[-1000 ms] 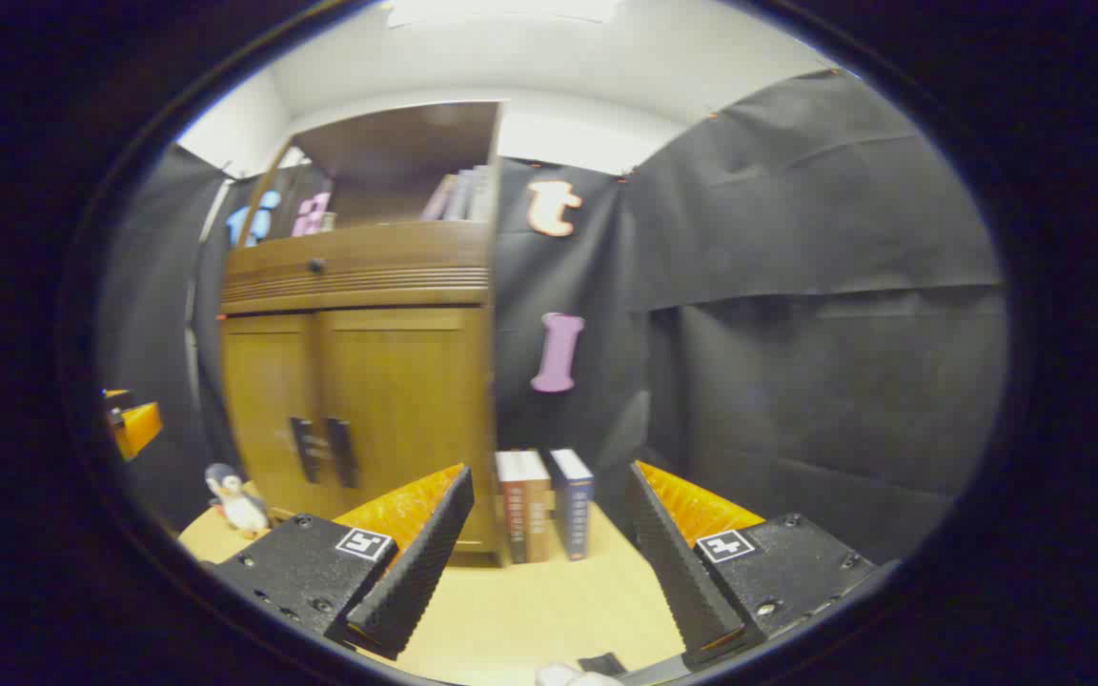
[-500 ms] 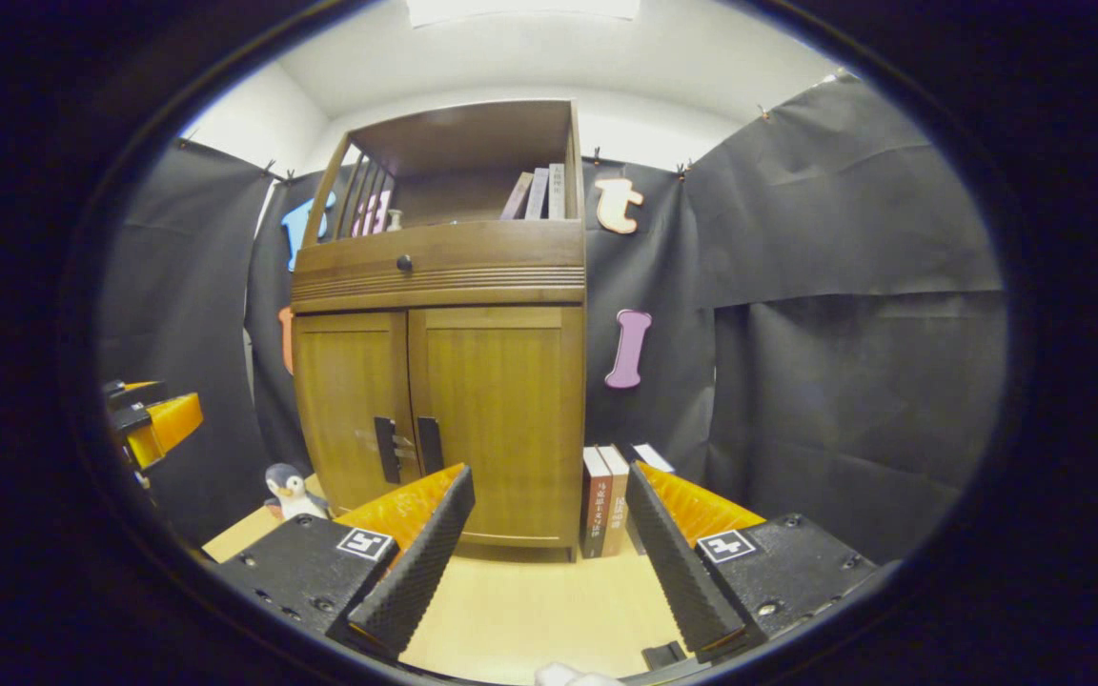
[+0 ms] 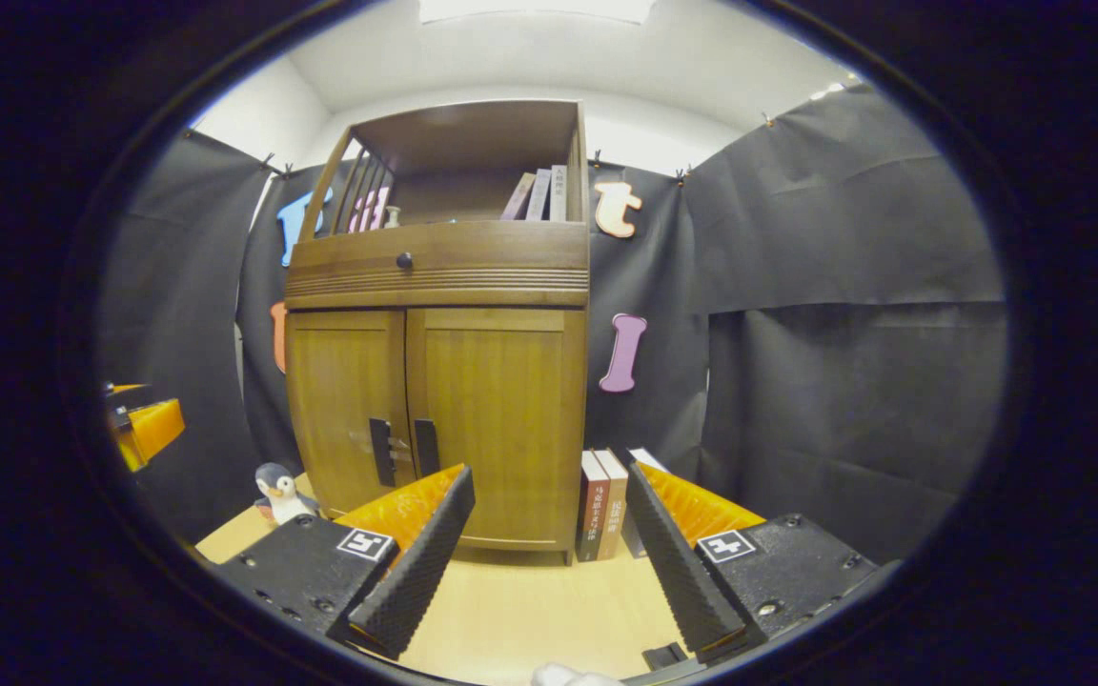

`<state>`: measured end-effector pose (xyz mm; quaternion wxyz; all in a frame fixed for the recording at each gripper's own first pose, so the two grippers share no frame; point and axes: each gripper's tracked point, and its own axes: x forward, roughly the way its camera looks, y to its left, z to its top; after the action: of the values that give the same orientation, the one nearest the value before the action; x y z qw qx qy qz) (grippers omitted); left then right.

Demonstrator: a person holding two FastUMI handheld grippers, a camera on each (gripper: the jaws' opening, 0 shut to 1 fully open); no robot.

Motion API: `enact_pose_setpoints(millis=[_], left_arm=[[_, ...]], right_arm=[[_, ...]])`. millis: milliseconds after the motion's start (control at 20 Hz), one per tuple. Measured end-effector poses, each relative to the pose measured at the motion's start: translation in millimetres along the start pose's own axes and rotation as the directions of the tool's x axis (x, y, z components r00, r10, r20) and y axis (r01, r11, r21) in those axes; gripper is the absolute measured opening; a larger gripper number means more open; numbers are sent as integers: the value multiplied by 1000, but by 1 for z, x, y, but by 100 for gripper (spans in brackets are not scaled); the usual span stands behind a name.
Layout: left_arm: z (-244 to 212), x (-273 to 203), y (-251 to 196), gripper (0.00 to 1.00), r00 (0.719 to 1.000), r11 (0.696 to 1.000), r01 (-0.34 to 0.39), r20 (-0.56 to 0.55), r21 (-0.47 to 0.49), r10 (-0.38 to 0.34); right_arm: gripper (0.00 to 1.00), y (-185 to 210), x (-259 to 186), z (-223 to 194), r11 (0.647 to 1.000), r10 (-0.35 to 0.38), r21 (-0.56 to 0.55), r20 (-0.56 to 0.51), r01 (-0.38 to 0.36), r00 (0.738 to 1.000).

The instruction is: Open the right door of the double-door shoe cabinet with the right hand, and open the left door with the left hand.

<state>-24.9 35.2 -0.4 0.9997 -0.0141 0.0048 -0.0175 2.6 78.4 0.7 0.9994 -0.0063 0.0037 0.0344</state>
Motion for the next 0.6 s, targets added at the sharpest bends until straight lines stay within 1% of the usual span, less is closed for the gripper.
enact_pose_setpoints(millis=[150,200,500,550,600], left_arm=[[-3,-9,9,96,1000,1000,-3,-12,0,3],[-5,-14,11,96,1000,1000,-7,-15,-3,7],[1,-28,23,96,997,997,-77,-16,-11,77],[2,-28,24,100,996,996,-92,-21,-5,92],[3,-31,26,96,994,994,-109,-19,1,109]], right_arm=[[100,23,24,-4,1000,20,-7,3,-20,1000],[100,34,35,-8,999,40,-6,4,-40,999],[100,99,122,-35,994,113,-8,-40,-113,993],[100,108,139,-41,992,127,-3,-47,-127,991],[100,118,155,-46,990,139,0,-57,-139,989]])
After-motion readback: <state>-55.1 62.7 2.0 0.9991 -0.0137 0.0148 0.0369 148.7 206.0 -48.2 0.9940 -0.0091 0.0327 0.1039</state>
